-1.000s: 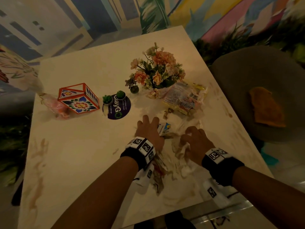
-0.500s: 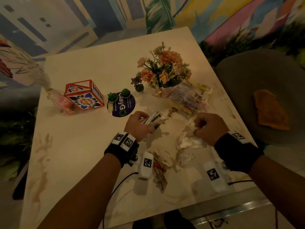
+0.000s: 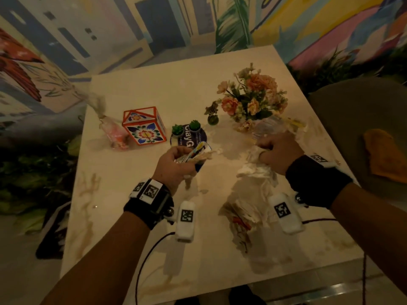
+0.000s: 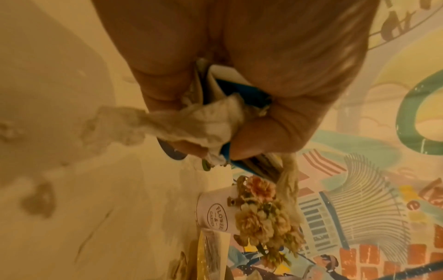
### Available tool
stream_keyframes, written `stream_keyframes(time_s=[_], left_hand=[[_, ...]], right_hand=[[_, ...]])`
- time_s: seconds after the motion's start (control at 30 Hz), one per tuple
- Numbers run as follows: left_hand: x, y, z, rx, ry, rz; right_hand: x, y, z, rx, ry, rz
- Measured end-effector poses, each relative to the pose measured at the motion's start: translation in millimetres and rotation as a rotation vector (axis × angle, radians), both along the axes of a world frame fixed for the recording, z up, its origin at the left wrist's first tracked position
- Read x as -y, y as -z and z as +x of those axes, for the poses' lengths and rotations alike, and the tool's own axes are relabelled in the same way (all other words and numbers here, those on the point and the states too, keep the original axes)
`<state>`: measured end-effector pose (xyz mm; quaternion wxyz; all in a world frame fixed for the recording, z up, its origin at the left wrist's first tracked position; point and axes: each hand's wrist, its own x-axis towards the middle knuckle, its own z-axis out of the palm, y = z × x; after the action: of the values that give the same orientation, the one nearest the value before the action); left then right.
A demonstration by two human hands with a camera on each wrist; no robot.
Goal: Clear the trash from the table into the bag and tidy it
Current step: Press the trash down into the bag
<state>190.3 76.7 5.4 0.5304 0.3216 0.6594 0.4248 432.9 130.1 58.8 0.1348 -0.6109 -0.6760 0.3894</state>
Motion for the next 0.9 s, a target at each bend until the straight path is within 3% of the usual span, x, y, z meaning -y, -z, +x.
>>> stream_keyframes(time_s=[0.4,0.67,0.9], left_hand=[[62,-1,-156,0.020,-0.029,0.039],[101,10,-239,-0.010,-0.200,-0.011],[162,19,-286,-0.143,-0.379,-0.130]], right_hand=[[28,-5,-116,0.197,-0.009,0.145],[40,-7,-161,0.198,-0.106,0.156],[38,-5,-194,0.255,-0.246,0.169]])
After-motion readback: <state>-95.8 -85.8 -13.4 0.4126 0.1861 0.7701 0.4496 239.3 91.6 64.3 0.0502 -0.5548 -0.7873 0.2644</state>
